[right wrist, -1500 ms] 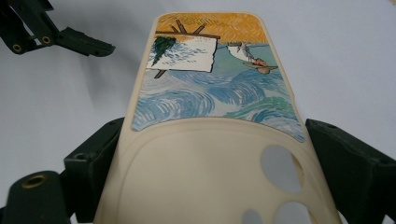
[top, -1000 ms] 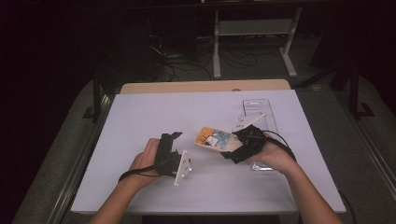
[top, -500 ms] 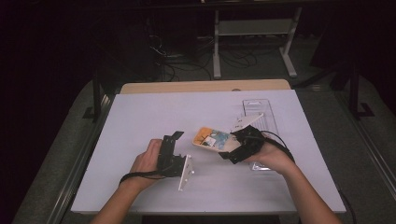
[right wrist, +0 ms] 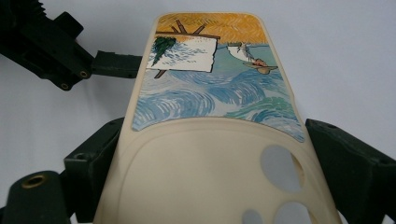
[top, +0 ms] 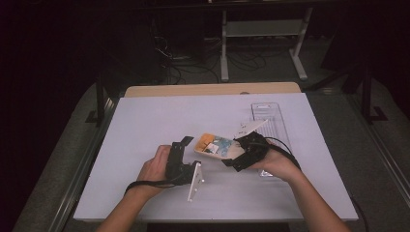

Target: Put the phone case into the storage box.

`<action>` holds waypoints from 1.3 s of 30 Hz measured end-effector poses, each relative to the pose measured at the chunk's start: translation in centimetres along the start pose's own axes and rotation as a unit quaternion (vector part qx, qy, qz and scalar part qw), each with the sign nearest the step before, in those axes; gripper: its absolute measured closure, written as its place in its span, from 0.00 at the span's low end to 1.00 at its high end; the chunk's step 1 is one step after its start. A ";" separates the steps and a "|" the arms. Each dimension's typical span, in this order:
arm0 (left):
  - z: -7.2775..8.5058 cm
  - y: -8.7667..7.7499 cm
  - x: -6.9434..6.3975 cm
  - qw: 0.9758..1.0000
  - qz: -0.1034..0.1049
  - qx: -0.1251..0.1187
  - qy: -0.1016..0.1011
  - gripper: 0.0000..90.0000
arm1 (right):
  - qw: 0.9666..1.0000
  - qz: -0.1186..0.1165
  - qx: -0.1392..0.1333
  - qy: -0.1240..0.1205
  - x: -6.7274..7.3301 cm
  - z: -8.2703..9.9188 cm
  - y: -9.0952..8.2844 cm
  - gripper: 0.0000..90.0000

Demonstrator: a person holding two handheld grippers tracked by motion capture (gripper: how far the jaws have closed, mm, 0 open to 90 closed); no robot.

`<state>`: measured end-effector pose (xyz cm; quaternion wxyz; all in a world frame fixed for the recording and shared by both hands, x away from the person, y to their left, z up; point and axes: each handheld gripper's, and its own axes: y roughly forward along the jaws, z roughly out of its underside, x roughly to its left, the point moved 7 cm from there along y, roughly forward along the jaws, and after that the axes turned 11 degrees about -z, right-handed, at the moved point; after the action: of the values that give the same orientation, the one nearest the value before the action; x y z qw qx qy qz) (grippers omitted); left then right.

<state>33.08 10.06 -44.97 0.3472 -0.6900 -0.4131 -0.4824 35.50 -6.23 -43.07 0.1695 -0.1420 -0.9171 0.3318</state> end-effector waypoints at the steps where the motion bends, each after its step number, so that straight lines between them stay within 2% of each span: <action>1: -0.1 0.0 0.0 1.000 -0.001 -0.002 0.003 0.00 | 1.000 -0.001 0.000 0.000 0.0 0.0 0.0 0.12; 6: -0.7 -0.2 0.0 1.000 -0.018 -0.011 0.010 0.00 | 1.000 -0.005 -0.001 0.001 0.3 -0.2 0.2 0.12; 14: -1.3 -0.3 -0.3 0.999 -0.031 -0.024 0.027 0.08 | 1.000 -0.009 -0.006 -0.002 0.7 -0.5 0.4 0.12; 21: -1.6 -0.4 -0.4 0.998 -0.040 -0.033 0.043 0.18 | 1.000 -0.012 -0.006 -0.002 1.0 -0.6 0.6 0.12; 39: -2.1 -0.4 -0.7 0.996 -0.054 -0.044 0.056 0.43 | 1.000 -0.014 -0.009 -0.011 1.3 -0.8 1.0 0.12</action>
<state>31.80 8.25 -44.95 0.3124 -0.6533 -0.4082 -0.5558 34.80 -4.57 -42.85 0.1630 -0.1271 -0.9235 0.3231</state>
